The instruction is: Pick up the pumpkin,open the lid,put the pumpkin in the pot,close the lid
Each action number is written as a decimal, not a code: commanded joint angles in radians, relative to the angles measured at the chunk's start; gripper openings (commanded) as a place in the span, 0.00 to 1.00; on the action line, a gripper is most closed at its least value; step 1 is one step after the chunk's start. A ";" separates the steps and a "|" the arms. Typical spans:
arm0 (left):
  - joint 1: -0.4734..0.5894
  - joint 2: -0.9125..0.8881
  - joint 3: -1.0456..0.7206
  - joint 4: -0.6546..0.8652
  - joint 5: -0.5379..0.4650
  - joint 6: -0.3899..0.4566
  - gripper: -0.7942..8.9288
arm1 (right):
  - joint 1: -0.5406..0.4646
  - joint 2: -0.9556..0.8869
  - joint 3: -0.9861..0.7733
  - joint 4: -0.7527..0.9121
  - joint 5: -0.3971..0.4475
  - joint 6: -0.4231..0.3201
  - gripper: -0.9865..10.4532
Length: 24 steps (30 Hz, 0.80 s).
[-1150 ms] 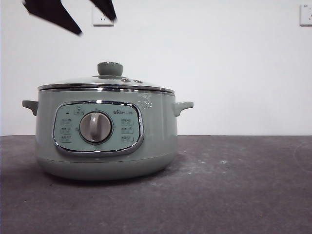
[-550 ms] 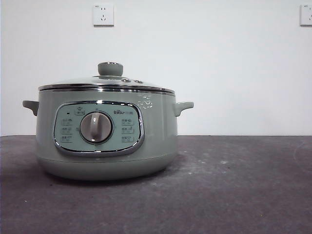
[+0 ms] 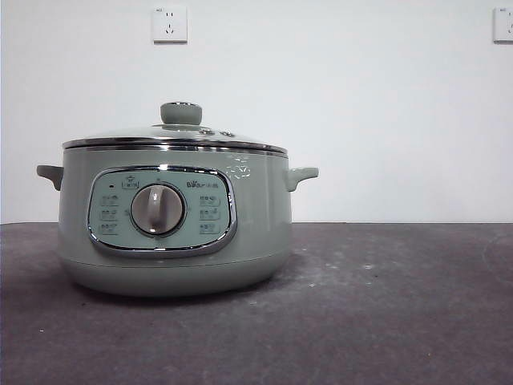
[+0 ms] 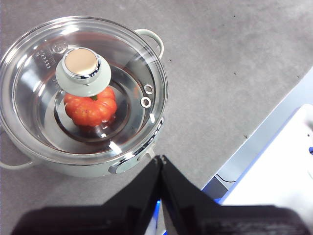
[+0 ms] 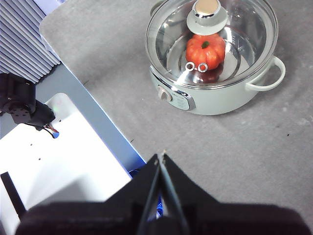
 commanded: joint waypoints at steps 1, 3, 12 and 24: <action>-0.002 0.001 0.001 0.000 -0.001 0.011 0.08 | 0.001 -0.009 0.000 -0.011 -0.003 0.009 0.09; -0.002 0.001 0.001 0.001 -0.001 0.011 0.08 | 0.001 -0.013 0.000 -0.011 -0.003 0.009 0.09; -0.002 0.001 0.001 0.001 -0.001 0.011 0.08 | 0.001 -0.028 0.000 -0.011 -0.003 0.009 0.09; 0.141 -0.092 -0.049 0.415 0.014 0.064 0.08 | 0.001 -0.060 0.000 -0.011 -0.003 0.009 0.09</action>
